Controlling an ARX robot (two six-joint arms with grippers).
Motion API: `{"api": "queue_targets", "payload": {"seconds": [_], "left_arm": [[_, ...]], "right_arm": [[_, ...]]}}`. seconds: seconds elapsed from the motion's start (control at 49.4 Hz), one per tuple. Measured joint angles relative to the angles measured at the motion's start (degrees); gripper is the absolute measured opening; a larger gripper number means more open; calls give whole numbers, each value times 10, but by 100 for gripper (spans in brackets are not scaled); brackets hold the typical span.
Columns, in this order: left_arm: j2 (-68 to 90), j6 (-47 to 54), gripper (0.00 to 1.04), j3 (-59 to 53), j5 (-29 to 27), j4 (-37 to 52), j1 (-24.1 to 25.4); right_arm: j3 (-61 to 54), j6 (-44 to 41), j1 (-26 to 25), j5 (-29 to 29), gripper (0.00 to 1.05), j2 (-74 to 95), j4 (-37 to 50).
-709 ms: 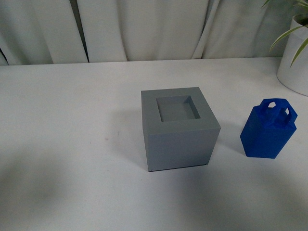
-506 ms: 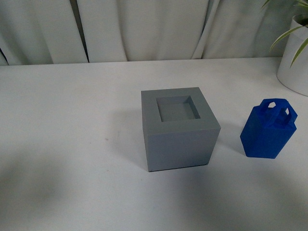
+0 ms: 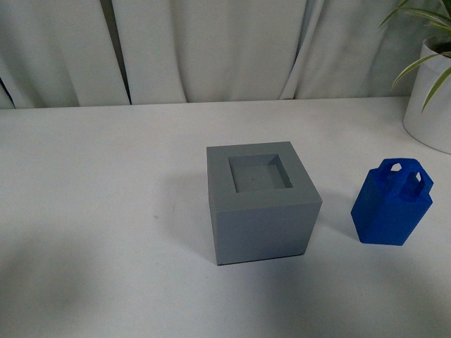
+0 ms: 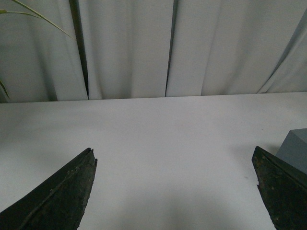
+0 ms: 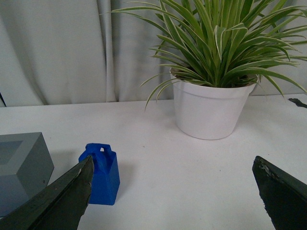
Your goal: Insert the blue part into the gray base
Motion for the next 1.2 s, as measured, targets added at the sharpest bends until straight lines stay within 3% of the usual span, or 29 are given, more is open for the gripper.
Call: {"api": "queue_targets", "payload": {"seconds": [0.243, 0.324, 0.405, 0.527, 0.587, 0.689, 0.932, 1.094, 1.195], "left_arm": [[0, 0, 99, 0, 0, 0, 0], [0, 0, 99, 0, 0, 0, 0], [0, 0, 99, 0, 0, 0, 0], [0, 0, 99, 0, 0, 0, 0], [0, 0, 99, 0, 0, 0, 0], [0, 0, 99, 0, 0, 0, 0], [0, 0, 99, 0, 0, 0, 0], [0, 0, 99, 0, 0, 0, 0], [0, 0, 99, 0, 0, 0, 0]], "right_arm": [[0, 0, 0, 2, 97, 0, -1], [23, 22, 3, 33, 97, 38, -60], [48, 40, -27, -9, 97, 114, -45], [119, 11, -72, -71, 97, 266, 67], [160, -6, -82, -110, 97, 353, 110], [242, -34, -78, -160, 97, 477, 106], [431, -153, -33, -246, 97, 682, 23], [541, -293, 4, -312, 97, 786, -154], [589, -391, 19, -315, 97, 834, -259]]}}
